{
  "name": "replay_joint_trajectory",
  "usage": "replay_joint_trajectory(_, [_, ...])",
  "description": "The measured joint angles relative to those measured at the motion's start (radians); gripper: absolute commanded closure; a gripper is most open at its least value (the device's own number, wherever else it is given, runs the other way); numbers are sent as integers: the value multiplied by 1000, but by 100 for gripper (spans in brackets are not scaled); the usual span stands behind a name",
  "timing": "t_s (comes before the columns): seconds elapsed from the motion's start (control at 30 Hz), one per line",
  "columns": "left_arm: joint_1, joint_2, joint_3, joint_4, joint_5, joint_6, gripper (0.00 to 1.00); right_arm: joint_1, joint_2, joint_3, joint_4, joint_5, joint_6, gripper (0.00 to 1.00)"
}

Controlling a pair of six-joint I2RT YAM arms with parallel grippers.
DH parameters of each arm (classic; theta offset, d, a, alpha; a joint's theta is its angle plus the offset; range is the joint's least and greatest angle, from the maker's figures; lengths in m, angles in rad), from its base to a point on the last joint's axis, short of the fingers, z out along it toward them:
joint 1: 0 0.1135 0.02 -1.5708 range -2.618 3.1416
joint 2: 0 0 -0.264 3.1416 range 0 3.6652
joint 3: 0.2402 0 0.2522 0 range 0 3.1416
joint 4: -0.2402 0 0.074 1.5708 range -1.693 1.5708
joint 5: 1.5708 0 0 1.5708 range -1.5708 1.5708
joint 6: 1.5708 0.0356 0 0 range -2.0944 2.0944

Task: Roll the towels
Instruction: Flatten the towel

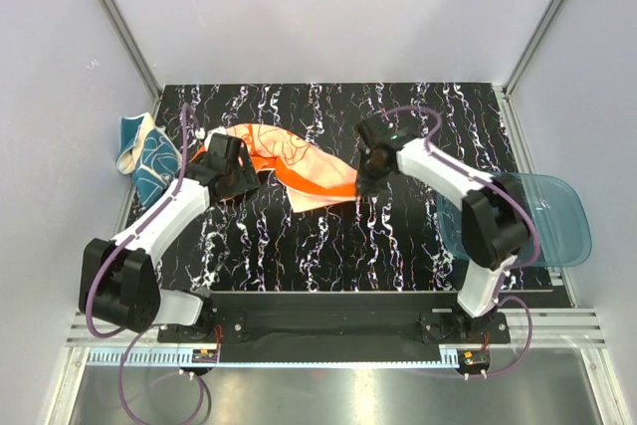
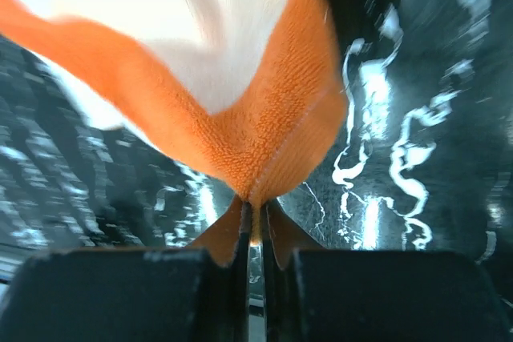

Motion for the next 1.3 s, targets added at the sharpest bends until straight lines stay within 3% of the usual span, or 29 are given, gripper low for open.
replay_joint_trajectory(0.3, [-102,206,174,-108,-228,28,19,-218,-213,140,-86,49,-86,100])
replay_joint_trajectory(0.63, [-120,496,320,-142,-331,79,18,-286,-220,73,-137,23,-152,100])
replay_joint_trajectory(1.07, [-212,423,269,-124,-277,6,18,-316,-220,72,-136,2,-196,100])
replay_joint_trajectory(1.3, [-294,407,358,-130,-280,-11,20,-316,-220,70,-136,-8,-203,100])
